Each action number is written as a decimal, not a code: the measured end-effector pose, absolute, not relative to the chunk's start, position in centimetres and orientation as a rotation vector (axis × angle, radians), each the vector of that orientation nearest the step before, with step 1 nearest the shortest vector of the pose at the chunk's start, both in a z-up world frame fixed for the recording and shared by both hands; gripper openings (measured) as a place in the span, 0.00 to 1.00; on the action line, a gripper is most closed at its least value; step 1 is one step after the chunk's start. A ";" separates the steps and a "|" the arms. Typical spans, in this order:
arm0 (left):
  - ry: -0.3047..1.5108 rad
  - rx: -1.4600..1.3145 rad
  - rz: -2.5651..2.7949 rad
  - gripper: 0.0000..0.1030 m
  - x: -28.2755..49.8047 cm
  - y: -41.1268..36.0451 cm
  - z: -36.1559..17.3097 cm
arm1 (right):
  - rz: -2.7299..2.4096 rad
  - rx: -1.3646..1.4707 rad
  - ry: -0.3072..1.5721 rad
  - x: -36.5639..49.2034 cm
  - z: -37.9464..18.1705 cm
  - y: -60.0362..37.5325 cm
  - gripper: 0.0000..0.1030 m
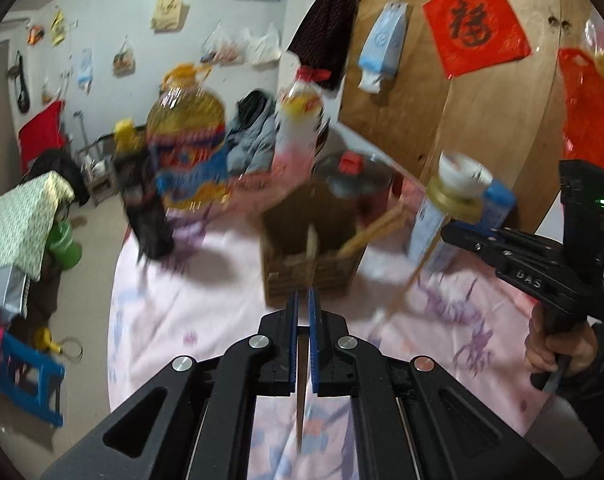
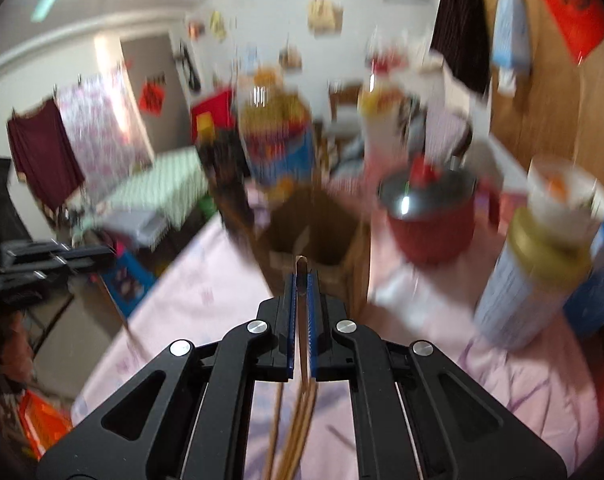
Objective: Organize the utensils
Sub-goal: 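Carry chopsticks over the wooden holder with both tools and drop them in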
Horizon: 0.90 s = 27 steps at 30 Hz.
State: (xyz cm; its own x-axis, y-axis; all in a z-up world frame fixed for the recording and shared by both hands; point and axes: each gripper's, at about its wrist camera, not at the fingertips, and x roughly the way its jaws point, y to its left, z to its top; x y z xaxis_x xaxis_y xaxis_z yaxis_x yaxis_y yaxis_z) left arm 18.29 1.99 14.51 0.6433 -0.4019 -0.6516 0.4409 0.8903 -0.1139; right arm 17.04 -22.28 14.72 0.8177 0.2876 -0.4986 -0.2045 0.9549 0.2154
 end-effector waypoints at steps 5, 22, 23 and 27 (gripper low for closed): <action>0.640 0.065 -0.487 0.05 22.3 -0.1 19.8 | 0.255 0.141 0.462 20.7 19.6 -22.3 0.06; 0.677 0.091 -0.487 0.05 35.2 -6.0 18.4 | 0.211 0.155 0.515 29.3 17.6 -23.2 0.06; 0.693 0.087 -0.488 0.05 35.3 -5.8 17.7 | 0.217 0.150 0.537 29.5 16.9 -23.1 0.08; 0.720 0.072 -0.445 0.51 35.3 -5.0 16.4 | 0.203 0.161 0.553 28.8 16.4 -23.2 0.24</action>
State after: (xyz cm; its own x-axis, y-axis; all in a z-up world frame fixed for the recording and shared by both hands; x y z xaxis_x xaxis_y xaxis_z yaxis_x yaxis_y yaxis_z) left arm 35.32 -4.96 16.40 0.6627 -0.3687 -0.6519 0.4173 0.9046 -0.0874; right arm 28.83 -23.19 16.42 0.8318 0.2341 -0.5034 -0.1478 0.9674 0.2056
